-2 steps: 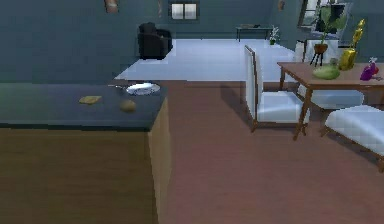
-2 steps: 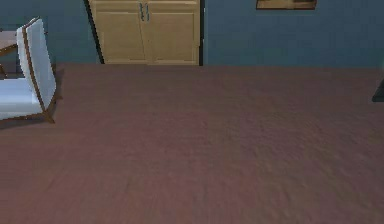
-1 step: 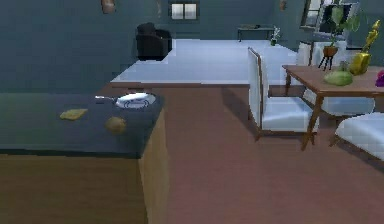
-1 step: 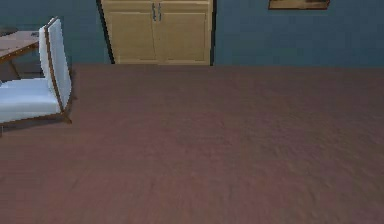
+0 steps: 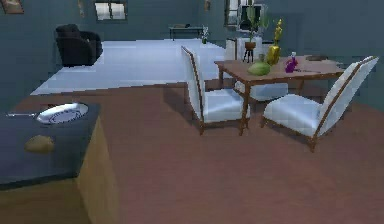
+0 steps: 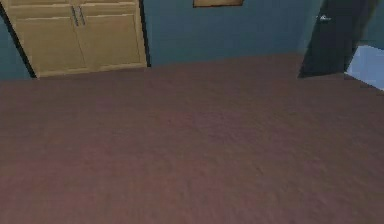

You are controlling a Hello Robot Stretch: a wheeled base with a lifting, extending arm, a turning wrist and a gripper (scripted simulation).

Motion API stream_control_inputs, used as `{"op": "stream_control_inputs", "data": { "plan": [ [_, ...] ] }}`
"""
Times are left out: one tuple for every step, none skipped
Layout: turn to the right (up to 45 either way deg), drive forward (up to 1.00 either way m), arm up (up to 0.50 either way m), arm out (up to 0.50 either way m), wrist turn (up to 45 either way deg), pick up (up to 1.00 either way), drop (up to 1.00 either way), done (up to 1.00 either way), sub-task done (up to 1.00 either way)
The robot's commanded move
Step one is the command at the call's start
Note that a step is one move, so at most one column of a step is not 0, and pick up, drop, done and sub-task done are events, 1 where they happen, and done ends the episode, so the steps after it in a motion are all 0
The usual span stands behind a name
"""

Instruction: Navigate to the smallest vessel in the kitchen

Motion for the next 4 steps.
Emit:
{"op": "stream_control_inputs", "data": {
  "plan": [
    [0.0, 0.8, 0.0, 0.0, 0.0, 0.0, 0.0, 0.0, 0.0],
    [-12.0, 0.0, 0.0, 0.0, 0.0, 0.0, 0.0, 0.0, 0.0],
    [0.0, 0.7, 0.0, 0.0, 0.0, 0.0, 0.0, 0.0, 0.0],
    [-15.0, 0.0, 0.0, 0.0, 0.0, 0.0, 0.0, 0.0, 0.0]
  ]
}}
